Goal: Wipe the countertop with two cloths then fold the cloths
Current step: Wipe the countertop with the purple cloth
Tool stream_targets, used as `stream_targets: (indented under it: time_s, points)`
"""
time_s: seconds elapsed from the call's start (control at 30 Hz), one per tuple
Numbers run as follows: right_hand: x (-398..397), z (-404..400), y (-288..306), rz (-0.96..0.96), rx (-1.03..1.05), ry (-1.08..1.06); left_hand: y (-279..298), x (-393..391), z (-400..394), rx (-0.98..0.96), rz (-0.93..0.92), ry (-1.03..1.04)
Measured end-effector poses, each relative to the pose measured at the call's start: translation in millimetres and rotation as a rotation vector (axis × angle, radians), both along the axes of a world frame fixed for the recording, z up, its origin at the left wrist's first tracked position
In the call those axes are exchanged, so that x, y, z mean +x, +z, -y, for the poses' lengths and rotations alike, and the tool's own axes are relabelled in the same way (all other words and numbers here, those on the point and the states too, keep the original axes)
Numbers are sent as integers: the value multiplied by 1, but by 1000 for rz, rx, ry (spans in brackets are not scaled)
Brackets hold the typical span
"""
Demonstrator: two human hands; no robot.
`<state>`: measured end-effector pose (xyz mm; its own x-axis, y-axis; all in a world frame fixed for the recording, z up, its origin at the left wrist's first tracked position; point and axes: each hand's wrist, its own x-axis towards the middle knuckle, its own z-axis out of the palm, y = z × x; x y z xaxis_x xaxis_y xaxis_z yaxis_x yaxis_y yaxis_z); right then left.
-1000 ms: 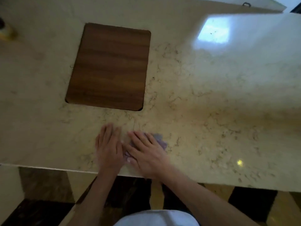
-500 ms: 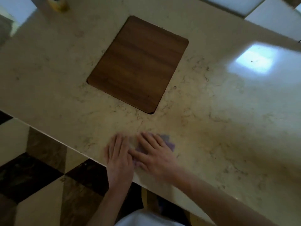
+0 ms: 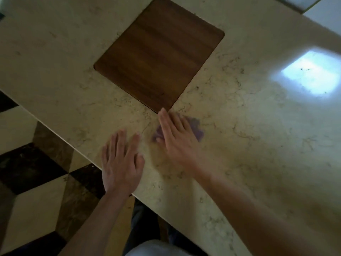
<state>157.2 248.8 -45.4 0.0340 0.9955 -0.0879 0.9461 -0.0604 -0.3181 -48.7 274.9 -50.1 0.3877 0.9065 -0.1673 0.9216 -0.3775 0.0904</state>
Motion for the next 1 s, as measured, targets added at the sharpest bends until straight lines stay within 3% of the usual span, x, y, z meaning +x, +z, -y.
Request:
stream_targets:
  time_s: [0.07,0.17,0.27,0.33,0.57,0.83,0.9,1.0]
  points:
    - [-7,27,-1,0,13,71,1,0,-1,9,-8,-5]
    - [45,29,-1,64,34,97,2,0,-1,-9,4,6]
    - [122,-9,0,101,110,-203,3,1,0,-8,22,8]
    - [149,-34,2,165,46,-390,3,1,-1,-7,33,6]
    - [117,-20,-6,171,87,-507,4,1,-1,-7,27,14]
    - [105,-56,-3,138,57,-435,5,2,1,1,23,19]
    - [77,-50,-2,127,58,-278,5,3,1,2,27,23]
    - [16,12,0,33,33,157,3,2,1,0,26,30]
